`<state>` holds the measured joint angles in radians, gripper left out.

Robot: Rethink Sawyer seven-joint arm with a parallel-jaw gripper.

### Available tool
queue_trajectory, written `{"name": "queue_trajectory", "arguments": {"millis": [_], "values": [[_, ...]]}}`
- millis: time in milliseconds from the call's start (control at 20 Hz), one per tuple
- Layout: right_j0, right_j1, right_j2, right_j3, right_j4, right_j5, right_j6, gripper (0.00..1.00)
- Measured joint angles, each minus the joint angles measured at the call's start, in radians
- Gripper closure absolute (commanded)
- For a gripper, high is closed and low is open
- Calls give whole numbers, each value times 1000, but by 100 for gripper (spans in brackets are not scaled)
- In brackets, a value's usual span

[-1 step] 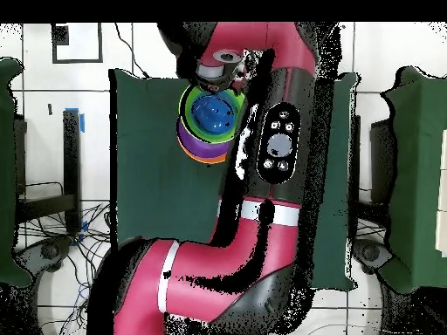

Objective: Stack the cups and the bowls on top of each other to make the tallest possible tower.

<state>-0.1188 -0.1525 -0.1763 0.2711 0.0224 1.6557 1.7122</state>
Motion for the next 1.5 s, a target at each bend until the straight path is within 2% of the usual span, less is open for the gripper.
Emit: {"name": "queue_trajectory", "arguments": {"millis": [850, 1500], "values": [[0, 45, -6, -98, 6, 113, 0, 0], [0, 80, -51, -164, 62, 164, 0, 0]]}}
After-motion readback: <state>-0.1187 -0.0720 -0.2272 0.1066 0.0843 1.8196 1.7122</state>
